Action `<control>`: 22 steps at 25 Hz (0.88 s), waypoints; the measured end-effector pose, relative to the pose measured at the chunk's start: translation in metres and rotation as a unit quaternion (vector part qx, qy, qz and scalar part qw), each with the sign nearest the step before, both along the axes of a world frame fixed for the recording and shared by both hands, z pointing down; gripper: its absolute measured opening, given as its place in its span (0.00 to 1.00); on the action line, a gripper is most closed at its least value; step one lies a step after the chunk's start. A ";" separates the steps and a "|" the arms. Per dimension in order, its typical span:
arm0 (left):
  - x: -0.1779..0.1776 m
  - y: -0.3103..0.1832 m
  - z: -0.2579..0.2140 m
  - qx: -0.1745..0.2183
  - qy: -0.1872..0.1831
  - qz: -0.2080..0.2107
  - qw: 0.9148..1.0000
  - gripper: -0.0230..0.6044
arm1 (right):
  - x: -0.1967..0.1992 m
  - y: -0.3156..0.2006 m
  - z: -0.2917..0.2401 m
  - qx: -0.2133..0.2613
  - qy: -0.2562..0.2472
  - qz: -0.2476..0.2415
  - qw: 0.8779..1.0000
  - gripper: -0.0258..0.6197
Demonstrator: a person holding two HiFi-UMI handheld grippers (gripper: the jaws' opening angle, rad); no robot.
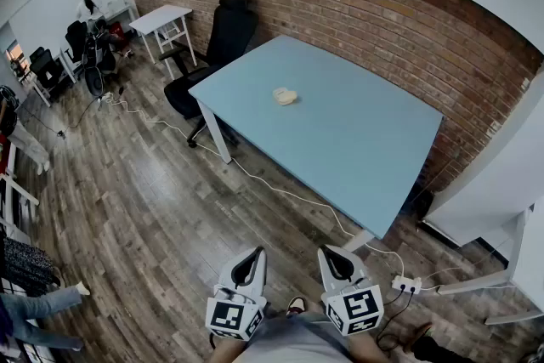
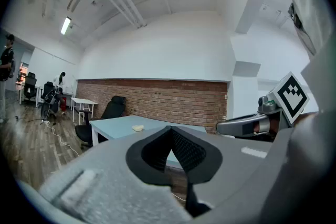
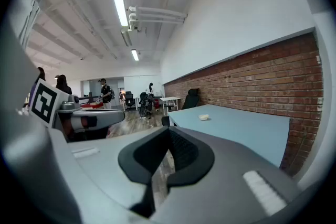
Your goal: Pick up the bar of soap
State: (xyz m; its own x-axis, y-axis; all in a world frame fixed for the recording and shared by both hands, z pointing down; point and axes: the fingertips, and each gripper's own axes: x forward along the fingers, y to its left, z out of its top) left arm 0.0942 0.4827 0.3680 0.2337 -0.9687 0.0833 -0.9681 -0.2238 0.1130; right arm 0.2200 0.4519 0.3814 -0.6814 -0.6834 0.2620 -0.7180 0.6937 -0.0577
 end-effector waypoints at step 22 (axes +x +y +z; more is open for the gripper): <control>-0.011 -0.013 0.008 -0.022 0.004 -0.016 1.000 0.04 | -0.011 -0.015 0.008 -0.022 -0.025 -0.026 0.999 0.04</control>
